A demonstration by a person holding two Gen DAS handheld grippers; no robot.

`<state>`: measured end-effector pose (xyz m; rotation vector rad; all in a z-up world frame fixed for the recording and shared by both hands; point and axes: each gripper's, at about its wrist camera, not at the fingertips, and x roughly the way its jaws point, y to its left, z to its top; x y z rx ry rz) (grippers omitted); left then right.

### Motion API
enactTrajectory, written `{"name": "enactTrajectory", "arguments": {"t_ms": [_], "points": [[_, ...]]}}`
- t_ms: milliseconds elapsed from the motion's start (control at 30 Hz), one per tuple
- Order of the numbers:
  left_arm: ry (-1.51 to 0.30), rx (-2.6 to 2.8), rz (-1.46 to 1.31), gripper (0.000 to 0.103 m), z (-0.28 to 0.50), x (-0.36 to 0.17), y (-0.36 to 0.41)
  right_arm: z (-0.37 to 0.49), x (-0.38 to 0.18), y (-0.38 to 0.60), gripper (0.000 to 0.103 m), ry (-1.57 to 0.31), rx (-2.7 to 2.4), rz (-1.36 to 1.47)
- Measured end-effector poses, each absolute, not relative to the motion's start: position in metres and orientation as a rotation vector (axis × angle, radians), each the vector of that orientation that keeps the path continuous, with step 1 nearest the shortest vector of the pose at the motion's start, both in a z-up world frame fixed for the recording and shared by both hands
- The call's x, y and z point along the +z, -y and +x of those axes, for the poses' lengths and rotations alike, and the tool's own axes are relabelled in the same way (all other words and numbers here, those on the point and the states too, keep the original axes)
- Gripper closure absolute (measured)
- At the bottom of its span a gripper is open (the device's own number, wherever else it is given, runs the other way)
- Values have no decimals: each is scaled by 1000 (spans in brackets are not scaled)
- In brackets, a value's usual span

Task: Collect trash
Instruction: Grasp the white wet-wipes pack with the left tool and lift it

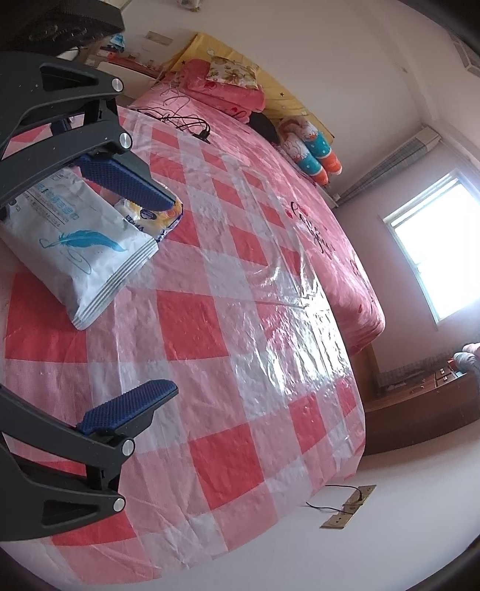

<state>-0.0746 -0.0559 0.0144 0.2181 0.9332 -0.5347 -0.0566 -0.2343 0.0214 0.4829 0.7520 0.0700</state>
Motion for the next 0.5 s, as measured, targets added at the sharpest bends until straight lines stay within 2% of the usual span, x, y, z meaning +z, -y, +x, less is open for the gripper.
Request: {"name": "enactTrajectory", "arguments": {"t_ms": [267, 500], "points": [[-926, -578, 260, 13, -61, 8, 74, -50, 20, 233, 11, -763, 93, 484], [-918, -585, 257, 15, -59, 2, 81, -46, 17, 230, 11, -770, 109, 482]]}}
